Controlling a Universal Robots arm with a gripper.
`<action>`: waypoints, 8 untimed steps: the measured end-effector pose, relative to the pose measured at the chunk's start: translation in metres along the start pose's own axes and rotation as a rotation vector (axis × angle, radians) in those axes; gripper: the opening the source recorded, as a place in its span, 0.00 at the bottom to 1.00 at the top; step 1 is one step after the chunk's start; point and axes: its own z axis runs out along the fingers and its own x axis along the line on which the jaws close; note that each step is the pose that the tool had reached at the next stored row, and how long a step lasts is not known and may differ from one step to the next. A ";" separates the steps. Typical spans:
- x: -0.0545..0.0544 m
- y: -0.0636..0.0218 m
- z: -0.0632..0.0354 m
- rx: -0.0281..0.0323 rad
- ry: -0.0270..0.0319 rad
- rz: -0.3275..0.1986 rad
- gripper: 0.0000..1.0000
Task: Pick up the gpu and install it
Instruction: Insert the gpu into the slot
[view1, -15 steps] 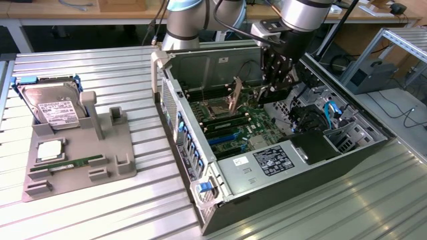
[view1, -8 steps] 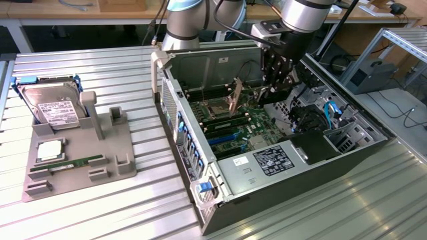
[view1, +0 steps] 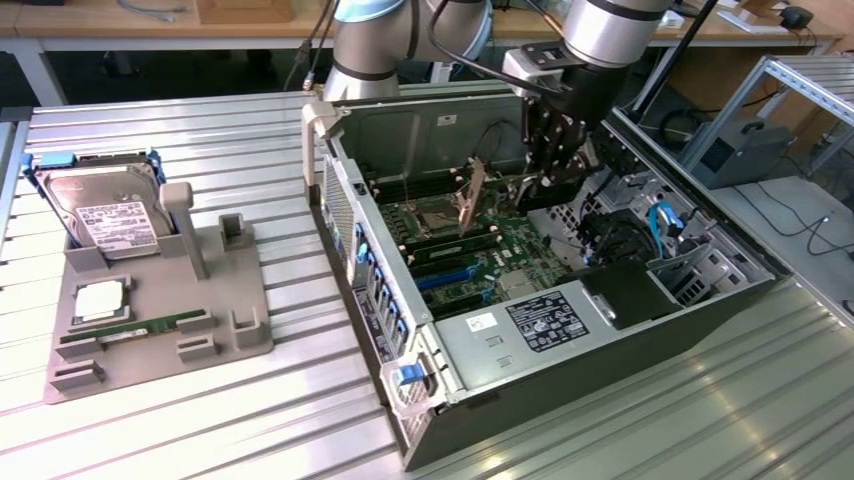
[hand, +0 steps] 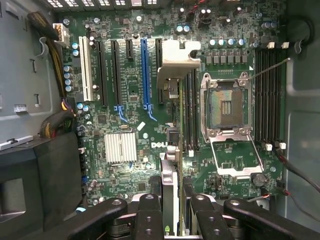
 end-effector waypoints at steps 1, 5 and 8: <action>0.000 0.0000 0.0002 0.0000 0.0001 0.000 0.27; 0.002 0.0000 0.0009 -0.0001 0.0000 -0.001 0.27; 0.002 0.0000 0.0014 -0.0001 0.0000 -0.002 0.27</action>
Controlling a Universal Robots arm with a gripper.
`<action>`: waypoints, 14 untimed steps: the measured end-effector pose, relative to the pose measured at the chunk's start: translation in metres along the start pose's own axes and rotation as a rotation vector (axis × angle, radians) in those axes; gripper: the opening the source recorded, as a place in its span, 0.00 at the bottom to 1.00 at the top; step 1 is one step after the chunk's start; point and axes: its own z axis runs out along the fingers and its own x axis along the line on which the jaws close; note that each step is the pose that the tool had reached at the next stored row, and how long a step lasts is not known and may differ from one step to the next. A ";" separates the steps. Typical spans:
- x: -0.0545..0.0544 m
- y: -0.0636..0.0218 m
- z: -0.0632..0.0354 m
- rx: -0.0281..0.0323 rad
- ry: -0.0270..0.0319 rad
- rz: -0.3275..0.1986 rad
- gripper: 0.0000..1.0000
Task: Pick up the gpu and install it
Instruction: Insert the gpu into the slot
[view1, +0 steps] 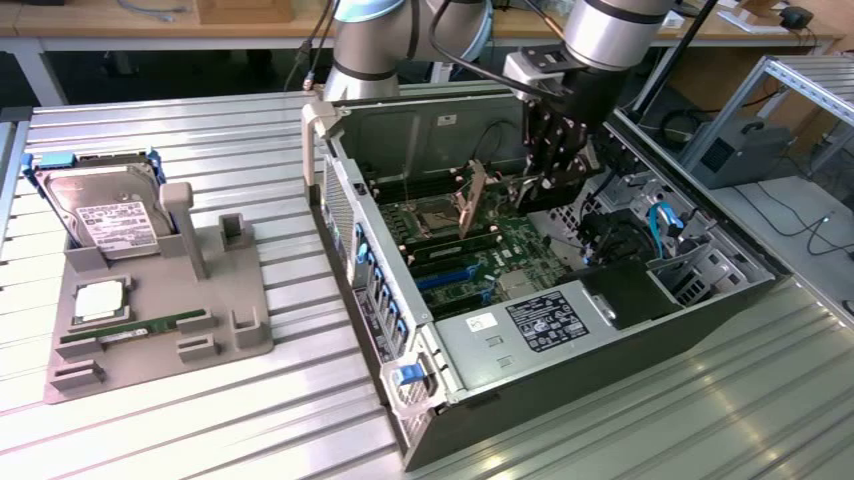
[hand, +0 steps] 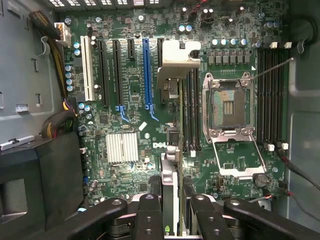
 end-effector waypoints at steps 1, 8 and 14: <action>0.000 0.0000 0.0001 0.0000 0.0000 0.000 0.27; 0.002 0.0000 0.0010 -0.0001 0.0000 -0.001 0.27; 0.004 0.0000 0.0021 -0.0001 -0.0001 -0.002 0.27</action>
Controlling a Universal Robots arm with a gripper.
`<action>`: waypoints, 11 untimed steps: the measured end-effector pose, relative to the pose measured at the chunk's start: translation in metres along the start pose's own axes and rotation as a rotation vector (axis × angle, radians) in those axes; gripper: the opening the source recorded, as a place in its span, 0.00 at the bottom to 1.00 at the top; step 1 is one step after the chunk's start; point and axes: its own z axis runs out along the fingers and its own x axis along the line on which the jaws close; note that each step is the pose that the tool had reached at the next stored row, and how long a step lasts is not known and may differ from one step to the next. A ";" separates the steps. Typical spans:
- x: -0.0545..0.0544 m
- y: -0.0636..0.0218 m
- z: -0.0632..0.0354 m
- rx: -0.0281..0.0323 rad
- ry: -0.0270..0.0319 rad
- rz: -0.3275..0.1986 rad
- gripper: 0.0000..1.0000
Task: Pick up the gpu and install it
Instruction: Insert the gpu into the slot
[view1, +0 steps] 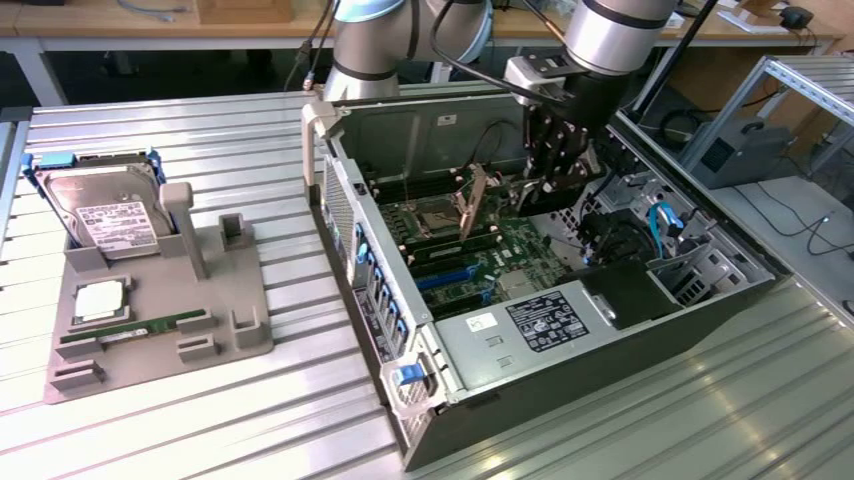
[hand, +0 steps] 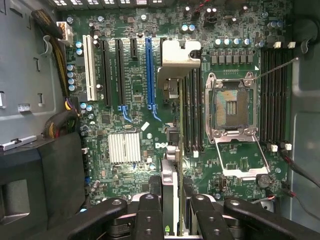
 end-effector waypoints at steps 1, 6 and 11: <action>0.000 0.0000 0.0001 0.0000 0.0000 0.000 0.27; 0.002 0.0000 0.0010 0.0000 -0.0001 -0.001 0.27; 0.003 0.0000 0.0018 0.0000 -0.0001 -0.002 0.27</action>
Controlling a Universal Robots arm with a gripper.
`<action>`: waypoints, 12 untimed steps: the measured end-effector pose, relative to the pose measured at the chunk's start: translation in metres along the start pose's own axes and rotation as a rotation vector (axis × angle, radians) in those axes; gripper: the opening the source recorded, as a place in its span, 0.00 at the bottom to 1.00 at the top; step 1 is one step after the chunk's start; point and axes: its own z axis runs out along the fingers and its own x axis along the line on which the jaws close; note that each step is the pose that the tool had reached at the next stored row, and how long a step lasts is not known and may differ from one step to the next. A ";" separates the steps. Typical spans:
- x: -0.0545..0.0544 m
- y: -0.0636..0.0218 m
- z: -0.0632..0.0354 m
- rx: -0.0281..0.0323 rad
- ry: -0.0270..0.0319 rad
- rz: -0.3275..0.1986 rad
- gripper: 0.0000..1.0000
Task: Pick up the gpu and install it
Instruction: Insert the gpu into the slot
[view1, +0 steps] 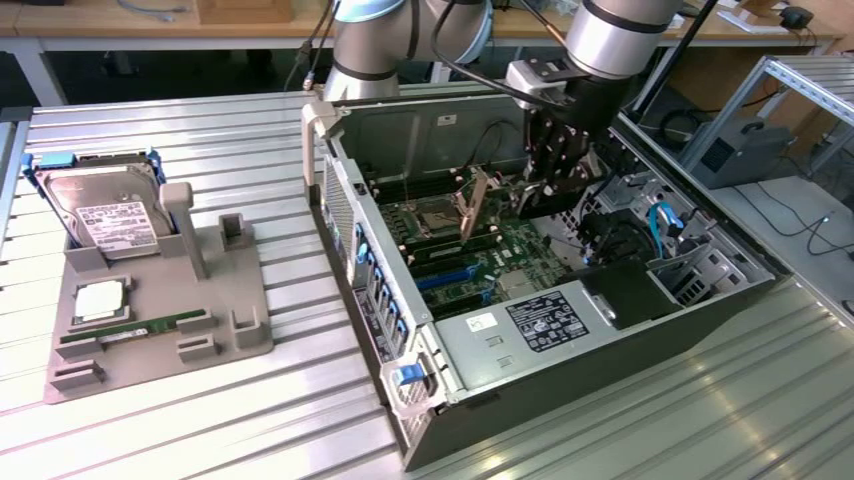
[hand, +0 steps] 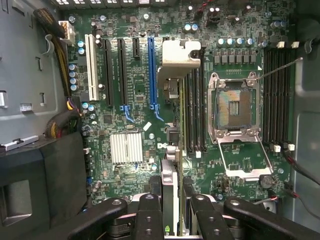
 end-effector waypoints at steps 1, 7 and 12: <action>0.000 0.0000 0.0001 0.0000 0.0000 0.000 0.27; 0.001 0.0000 0.0007 0.0000 0.0001 -0.001 0.27; 0.002 0.0000 0.0014 -0.0001 0.0001 -0.001 0.27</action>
